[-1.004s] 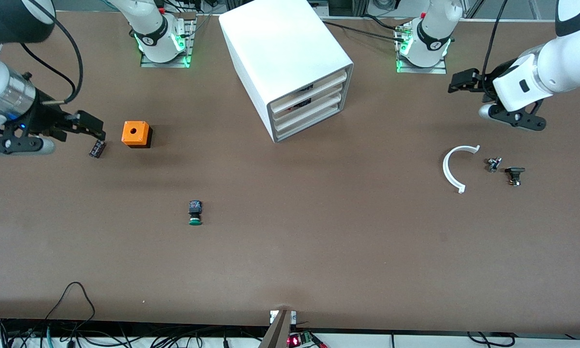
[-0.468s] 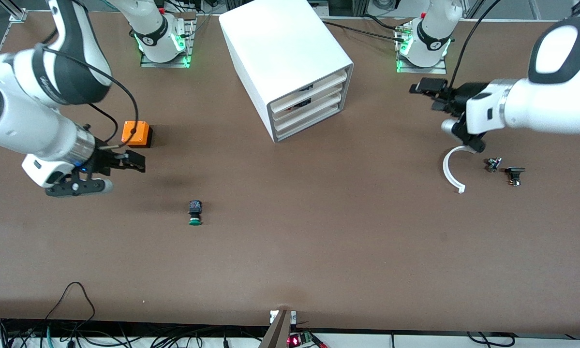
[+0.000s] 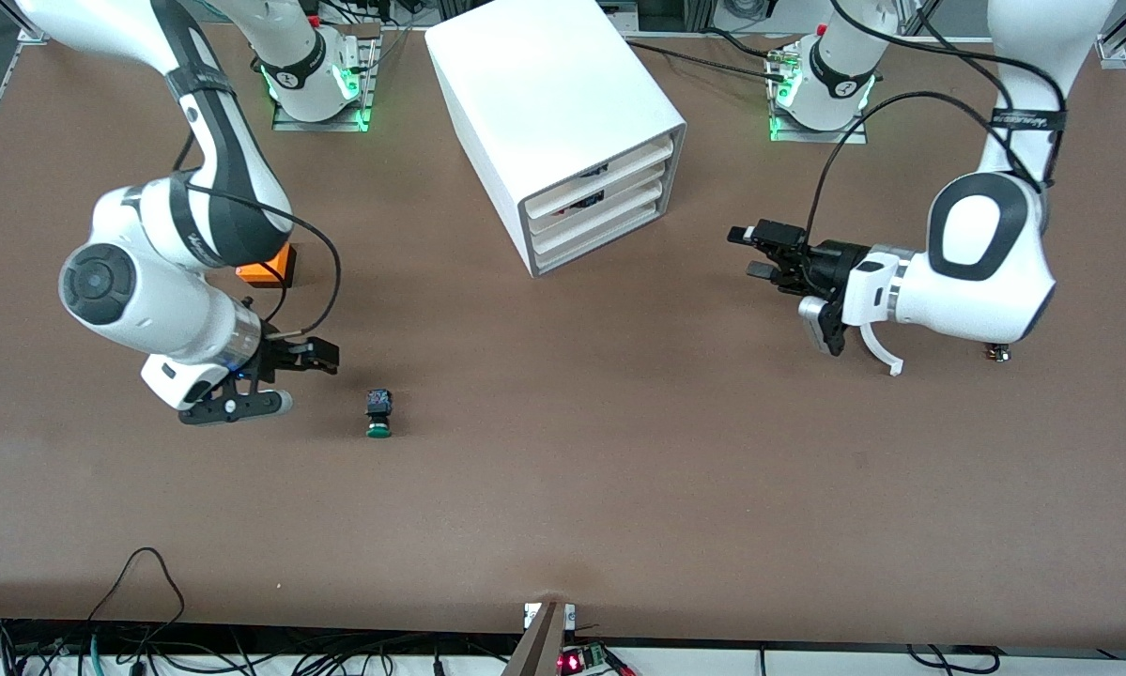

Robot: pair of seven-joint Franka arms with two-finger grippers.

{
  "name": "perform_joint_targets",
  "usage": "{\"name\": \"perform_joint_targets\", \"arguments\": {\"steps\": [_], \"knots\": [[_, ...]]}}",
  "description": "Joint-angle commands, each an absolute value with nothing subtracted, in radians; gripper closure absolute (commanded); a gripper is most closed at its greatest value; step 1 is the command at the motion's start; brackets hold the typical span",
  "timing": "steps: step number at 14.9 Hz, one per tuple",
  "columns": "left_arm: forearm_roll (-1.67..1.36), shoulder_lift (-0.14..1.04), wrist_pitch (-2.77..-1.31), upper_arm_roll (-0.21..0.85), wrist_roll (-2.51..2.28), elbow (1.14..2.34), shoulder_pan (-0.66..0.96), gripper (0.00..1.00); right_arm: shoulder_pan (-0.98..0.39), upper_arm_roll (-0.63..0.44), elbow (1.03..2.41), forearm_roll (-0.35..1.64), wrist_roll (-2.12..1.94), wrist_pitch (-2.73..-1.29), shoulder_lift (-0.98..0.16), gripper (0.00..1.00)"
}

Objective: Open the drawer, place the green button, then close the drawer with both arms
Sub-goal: 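Lower the right gripper onto the green button while the left reaches the drawer, then grasp the green button with the right gripper while the left grips the drawer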

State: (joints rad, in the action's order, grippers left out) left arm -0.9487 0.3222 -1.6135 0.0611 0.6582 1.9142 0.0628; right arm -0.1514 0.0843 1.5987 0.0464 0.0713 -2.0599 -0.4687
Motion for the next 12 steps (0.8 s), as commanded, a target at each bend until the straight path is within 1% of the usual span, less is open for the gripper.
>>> {"name": "perform_joint_targets", "arguments": {"steps": [1,4,6,7,10,12], "knots": [[-1.017,0.350,-1.712,0.133,0.745,1.979,0.063,0.00,-0.155,0.081,1.591,0.063,0.060,-2.100,-0.524,0.00],[-1.069,0.406,-1.787,0.192,0.857,2.026,0.063,0.02,-0.156,0.081,1.591,0.063,0.063,-2.161,-0.581,0.00],[-1.104,0.425,-1.819,0.210,0.900,2.049,0.063,0.06,-0.166,0.081,1.591,0.063,0.063,-2.186,-0.603,0.00],[-1.114,0.425,-1.825,0.225,0.903,2.065,0.063,0.13,-0.170,0.081,1.589,0.063,0.063,-2.197,-0.613,0.00],[-1.135,0.443,-1.838,0.271,0.914,2.114,0.063,0.25,-0.182,0.083,1.592,0.064,0.077,-2.259,-0.666,0.00],[-1.146,0.474,-1.842,0.281,0.972,2.117,0.063,0.29,-0.202,0.083,1.592,0.072,0.078,-2.301,-0.693,0.00]]}}
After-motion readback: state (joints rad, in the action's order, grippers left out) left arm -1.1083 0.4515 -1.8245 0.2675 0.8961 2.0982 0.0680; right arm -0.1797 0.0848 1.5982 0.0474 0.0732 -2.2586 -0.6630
